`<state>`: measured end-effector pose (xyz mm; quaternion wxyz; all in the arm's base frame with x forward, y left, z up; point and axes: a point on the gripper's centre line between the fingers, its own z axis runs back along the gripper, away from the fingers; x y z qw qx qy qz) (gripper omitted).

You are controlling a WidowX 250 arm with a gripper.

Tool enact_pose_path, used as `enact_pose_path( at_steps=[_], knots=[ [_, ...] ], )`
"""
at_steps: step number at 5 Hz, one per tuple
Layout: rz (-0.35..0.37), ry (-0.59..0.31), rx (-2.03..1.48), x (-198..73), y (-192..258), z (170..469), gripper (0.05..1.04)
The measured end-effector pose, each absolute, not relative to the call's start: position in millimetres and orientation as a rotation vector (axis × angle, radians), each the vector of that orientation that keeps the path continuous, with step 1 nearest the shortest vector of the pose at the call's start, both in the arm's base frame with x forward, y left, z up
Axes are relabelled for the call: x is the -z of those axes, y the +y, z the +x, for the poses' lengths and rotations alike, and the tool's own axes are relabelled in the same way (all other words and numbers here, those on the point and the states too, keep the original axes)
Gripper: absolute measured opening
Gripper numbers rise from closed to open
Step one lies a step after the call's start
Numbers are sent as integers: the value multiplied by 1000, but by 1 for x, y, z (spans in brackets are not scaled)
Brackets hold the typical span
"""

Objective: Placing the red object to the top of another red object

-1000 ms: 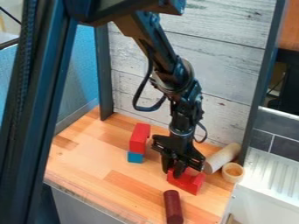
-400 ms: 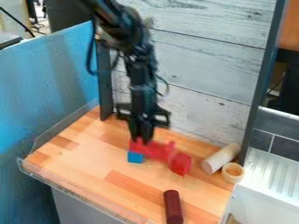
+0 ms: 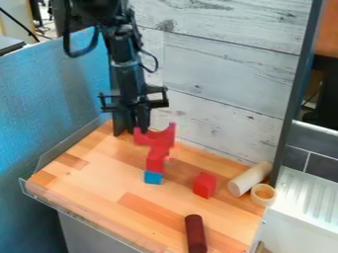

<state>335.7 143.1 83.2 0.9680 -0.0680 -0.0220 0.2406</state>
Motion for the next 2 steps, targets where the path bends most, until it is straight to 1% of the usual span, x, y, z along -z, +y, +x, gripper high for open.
enact_pose_path(
  at_steps=[1, 2],
  knots=[
    [-139, -48, -513, -92, 153, 335, 182],
    [-79, -107, -464, -92, 161, 343, 182]
  ],
)
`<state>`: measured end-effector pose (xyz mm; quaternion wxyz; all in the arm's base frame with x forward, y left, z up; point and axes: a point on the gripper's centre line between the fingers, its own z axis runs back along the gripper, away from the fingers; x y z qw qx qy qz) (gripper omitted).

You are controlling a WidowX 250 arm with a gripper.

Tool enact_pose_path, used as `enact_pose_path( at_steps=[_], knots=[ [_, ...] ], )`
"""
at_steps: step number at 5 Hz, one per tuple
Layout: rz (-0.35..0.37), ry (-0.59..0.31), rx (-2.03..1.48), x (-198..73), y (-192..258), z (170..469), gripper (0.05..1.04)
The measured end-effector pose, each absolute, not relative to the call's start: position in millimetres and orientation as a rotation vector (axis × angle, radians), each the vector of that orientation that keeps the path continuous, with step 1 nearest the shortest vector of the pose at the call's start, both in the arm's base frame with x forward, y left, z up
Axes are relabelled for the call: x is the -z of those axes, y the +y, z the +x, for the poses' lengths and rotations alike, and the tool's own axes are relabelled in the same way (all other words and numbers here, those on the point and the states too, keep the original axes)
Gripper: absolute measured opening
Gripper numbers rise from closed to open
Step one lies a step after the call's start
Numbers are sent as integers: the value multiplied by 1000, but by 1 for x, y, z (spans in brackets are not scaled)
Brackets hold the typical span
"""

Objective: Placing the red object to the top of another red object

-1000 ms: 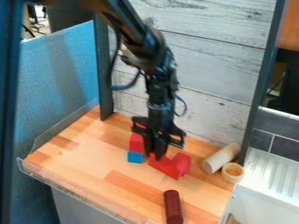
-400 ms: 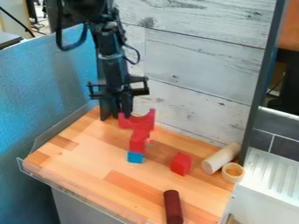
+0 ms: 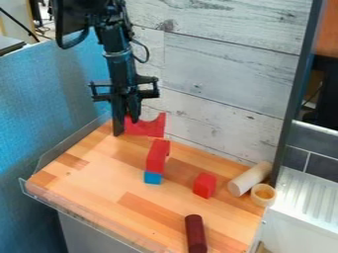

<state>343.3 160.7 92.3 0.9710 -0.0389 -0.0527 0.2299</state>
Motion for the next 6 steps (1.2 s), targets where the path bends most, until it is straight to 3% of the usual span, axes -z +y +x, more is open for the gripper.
enact_pose_path(
  at_steps=[1, 6],
  knots=[
    [-10, -123, -385, -78, 156, 356, 182],
    [42, -115, -425, -45, 159, 395, 182]
  ],
)
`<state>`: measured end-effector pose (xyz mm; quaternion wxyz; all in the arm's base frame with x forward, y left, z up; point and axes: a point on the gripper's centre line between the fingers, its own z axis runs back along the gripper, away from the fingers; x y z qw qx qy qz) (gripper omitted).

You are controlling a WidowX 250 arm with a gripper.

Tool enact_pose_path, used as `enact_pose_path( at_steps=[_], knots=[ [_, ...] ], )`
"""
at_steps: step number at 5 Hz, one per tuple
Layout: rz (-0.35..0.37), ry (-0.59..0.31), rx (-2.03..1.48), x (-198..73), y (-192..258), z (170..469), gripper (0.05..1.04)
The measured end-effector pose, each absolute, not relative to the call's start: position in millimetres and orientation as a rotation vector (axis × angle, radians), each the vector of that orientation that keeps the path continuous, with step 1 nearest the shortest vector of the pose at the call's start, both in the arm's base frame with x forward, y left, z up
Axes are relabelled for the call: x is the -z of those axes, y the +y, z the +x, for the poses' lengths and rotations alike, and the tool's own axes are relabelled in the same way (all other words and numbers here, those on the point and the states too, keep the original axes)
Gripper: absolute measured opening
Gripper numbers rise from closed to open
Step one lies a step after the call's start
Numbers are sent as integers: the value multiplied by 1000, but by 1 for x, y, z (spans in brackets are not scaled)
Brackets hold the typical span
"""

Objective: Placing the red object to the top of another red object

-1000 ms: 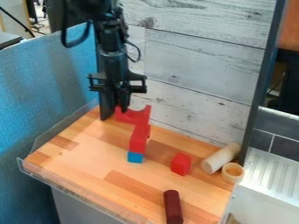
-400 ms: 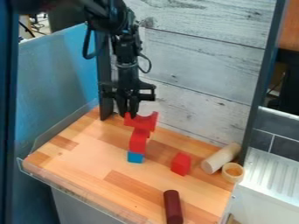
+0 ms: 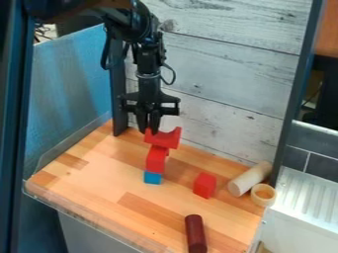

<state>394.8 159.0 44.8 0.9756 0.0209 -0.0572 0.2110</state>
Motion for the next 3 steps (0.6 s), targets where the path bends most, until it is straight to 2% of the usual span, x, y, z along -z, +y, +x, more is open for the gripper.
enact_pose_path(
  at_steps=[2, 3],
  knots=[
    [61, -122, -401, -40, 155, 397, 182],
    [56, -97, -383, -31, 152, 389, 182]
  ],
)
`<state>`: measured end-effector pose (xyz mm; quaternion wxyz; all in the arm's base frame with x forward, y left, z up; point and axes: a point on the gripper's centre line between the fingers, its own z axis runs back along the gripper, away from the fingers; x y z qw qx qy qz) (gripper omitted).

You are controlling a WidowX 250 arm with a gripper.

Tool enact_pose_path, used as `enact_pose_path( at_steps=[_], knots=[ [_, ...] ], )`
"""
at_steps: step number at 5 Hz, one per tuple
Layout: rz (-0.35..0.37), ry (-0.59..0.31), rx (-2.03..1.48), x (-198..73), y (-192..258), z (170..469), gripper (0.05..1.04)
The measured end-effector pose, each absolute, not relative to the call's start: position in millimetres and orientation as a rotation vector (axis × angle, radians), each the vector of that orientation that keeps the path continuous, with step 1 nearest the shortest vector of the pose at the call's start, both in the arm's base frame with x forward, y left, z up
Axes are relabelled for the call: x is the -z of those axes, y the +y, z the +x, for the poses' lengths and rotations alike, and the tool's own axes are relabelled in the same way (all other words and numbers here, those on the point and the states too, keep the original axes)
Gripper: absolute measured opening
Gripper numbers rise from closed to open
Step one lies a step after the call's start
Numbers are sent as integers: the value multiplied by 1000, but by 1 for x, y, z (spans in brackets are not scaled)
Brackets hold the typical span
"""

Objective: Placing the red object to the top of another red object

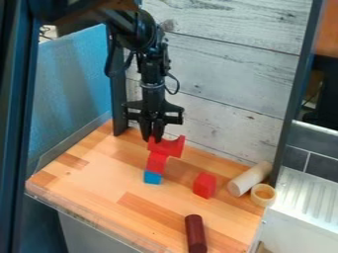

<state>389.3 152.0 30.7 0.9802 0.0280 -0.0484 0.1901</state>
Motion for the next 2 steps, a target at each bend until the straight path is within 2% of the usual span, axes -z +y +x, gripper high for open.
enact_pose_path(
  at_steps=[2],
  knots=[
    [65, -91, -357, -29, 151, 384, 182]
  ],
)
